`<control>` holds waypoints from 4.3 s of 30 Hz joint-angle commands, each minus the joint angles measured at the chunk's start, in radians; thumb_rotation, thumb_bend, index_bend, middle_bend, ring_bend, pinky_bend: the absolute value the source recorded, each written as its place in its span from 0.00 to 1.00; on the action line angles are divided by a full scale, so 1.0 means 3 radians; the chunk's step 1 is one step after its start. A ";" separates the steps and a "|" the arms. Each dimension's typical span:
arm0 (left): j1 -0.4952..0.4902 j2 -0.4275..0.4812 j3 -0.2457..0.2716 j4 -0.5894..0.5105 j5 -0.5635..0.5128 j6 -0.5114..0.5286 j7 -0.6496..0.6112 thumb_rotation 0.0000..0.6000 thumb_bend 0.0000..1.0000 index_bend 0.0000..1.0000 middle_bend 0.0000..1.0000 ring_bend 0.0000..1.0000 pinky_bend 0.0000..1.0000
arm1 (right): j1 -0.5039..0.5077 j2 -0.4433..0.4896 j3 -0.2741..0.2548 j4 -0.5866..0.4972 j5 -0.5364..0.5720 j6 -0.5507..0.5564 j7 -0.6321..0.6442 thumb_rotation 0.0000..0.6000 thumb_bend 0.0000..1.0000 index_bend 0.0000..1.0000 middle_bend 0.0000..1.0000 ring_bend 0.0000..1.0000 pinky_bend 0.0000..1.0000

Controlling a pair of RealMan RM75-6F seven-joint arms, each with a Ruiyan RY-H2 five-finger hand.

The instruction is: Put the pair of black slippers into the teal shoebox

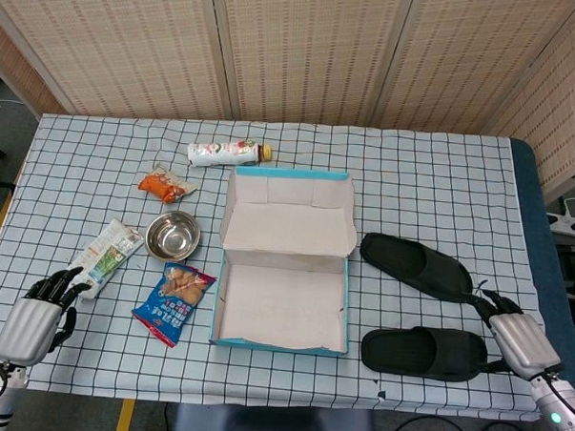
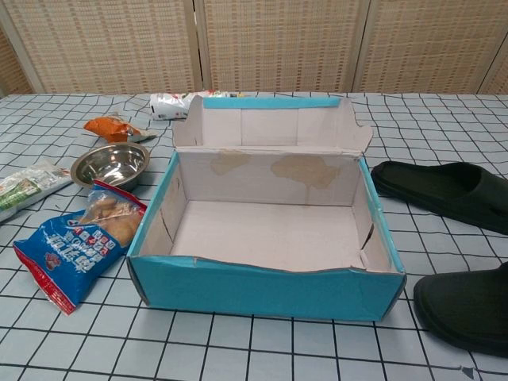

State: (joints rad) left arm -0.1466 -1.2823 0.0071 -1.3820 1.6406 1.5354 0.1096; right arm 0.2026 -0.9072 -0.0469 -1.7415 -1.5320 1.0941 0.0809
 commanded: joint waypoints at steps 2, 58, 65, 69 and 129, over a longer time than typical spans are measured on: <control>-0.0004 -0.0007 0.0001 0.0014 -0.0020 -0.0033 0.0024 1.00 0.67 0.29 0.11 0.15 0.30 | 0.0205 0.0044 -0.0125 0.0058 -0.0174 -0.0340 0.0336 1.00 0.00 0.04 0.13 0.02 0.11; 0.0009 0.0034 0.0000 -0.0033 -0.0005 -0.0011 -0.0033 1.00 0.67 0.30 0.11 0.15 0.30 | 0.0499 -0.0616 -0.0251 0.0527 0.0291 -0.0855 -0.0060 1.00 0.00 0.15 0.14 0.00 0.08; 0.0013 0.0041 -0.0006 -0.0040 -0.0009 -0.0002 -0.0049 1.00 0.67 0.30 0.11 0.15 0.30 | 0.0426 -0.0750 -0.0173 0.0645 0.0372 -0.0651 -0.0164 1.00 0.00 0.34 0.35 0.16 0.11; 0.0014 0.0046 -0.0006 -0.0043 -0.0005 0.0002 -0.0059 1.00 0.67 0.30 0.11 0.15 0.30 | 0.0402 -0.0818 -0.0147 0.0708 0.0417 -0.0599 -0.0206 1.00 0.00 0.45 0.46 0.28 0.18; 0.0043 0.0067 -0.0046 -0.0052 -0.0024 0.0063 -0.0060 1.00 0.67 0.30 0.11 0.15 0.30 | 0.2773 -0.1546 0.0663 -0.0764 0.3303 -0.0277 -0.2171 1.00 0.00 0.54 0.55 0.37 0.24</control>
State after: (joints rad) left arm -0.1336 -1.2623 -0.0065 -1.3978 1.6332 1.5540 0.0919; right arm 1.0225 -1.3489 0.1659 -1.9783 -0.5552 0.9852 -0.5456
